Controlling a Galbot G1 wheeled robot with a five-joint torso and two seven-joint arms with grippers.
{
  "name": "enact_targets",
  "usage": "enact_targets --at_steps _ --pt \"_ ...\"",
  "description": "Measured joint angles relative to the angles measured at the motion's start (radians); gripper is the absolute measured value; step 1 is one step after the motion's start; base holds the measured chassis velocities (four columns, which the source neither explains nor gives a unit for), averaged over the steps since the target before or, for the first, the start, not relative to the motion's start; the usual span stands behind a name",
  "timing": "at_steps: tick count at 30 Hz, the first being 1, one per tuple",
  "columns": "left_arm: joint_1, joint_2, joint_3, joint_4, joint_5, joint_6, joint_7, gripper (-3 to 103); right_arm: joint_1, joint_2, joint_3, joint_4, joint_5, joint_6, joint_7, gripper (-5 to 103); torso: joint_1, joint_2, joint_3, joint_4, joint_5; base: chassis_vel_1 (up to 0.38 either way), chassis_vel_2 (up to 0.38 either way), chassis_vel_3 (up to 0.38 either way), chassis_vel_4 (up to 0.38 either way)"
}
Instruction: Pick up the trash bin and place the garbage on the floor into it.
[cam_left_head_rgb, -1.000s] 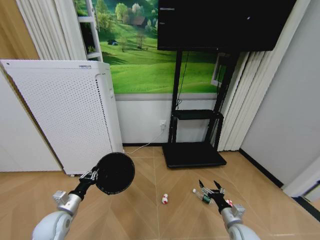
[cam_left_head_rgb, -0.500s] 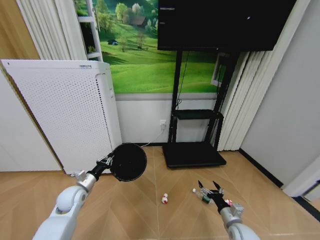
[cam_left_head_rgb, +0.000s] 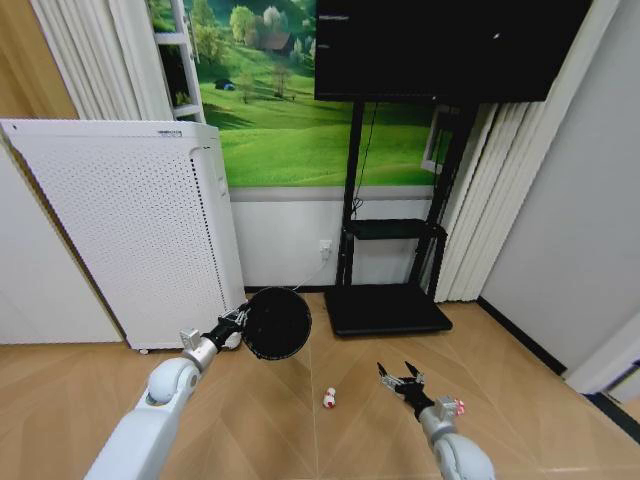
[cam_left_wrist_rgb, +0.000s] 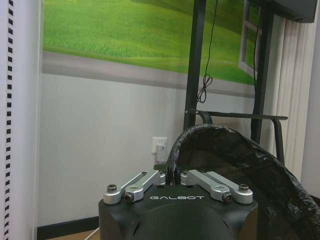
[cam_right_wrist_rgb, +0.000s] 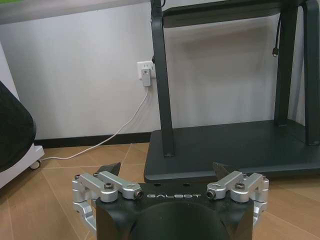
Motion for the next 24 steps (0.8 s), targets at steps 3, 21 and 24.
enact_targets --at_steps 3,21,24 --pt "0.0 0.0 0.0 0.0 0.0 0.001 0.0 7 0.0 0.0 0.0 -0.004 -0.002 0.005 0.0 100 0.0 0.0 0.0 0.0 -0.0002 -0.096 0.125 0.115 -0.114" --pt "-0.003 -0.021 0.028 -0.006 0.013 0.004 0.014 7 -0.025 -0.008 -0.079 -0.104 -0.026 0.013 -0.089 100 0.0 0.0 0.0 -0.0003 -0.0002 -0.046 0.047 0.047 -0.048" --pt "-0.003 -0.026 0.035 -0.006 0.021 0.004 0.015 7 0.002 -0.008 -0.148 -0.185 0.025 -0.007 -0.071 100 0.0 0.0 0.0 0.0 0.0002 0.0 0.0 0.0 0.0"
